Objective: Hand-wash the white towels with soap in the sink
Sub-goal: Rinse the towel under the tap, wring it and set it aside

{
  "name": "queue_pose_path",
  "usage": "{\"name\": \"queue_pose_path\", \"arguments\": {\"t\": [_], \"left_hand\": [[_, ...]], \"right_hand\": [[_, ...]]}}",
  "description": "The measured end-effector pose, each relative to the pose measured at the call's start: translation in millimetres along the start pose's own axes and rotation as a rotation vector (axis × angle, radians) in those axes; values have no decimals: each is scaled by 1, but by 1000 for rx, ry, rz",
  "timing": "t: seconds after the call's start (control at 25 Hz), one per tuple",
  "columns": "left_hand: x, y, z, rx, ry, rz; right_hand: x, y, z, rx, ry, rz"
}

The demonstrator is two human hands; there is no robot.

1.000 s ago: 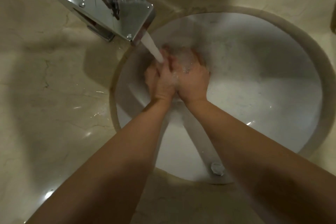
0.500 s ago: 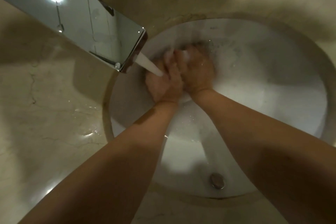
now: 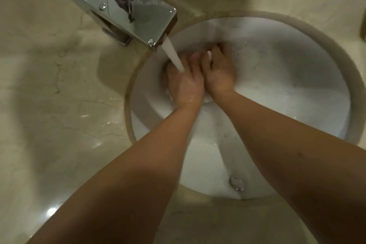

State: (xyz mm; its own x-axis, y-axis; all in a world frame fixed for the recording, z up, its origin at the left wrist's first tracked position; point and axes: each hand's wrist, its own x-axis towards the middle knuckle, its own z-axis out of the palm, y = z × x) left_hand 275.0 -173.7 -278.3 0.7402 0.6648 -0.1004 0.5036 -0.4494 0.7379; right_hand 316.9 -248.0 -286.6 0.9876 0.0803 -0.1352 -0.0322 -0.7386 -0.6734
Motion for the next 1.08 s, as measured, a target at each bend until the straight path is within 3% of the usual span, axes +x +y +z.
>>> {"name": "queue_pose_path", "arguments": {"t": [0.12, 0.28, 0.36, 0.44, 0.56, 0.76, 0.84, 0.96, 1.08], "left_hand": [[-23, 4, -13, 106, 142, -184], [-23, 21, -27, -180, -76, -705], [-16, 19, -32, -375, -127, -771], [-19, 14, -40, -483, -151, -694], [-28, 10, -48, -445, -131, -556], [-19, 18, -69, -468, 125, -339], [-18, 17, -75, -525, 123, -243], [-15, 17, -77, -415, 66, -179], [-13, 15, -70, -288, 21, -155]], "right_hand": [[-10, -1, -6, 138, 14, 86], [-15, -9, -11, 220, -5, 178], [-20, -14, -11, 294, 23, 201], [-25, -17, -13, 354, 30, 211], [-37, -26, -17, 423, 13, 186], [-39, -41, -19, 409, -170, 163], [-36, -39, -21, 363, -180, 169], [-42, -38, -33, 503, -208, 201], [-44, -38, -37, 461, -248, 173]]}}
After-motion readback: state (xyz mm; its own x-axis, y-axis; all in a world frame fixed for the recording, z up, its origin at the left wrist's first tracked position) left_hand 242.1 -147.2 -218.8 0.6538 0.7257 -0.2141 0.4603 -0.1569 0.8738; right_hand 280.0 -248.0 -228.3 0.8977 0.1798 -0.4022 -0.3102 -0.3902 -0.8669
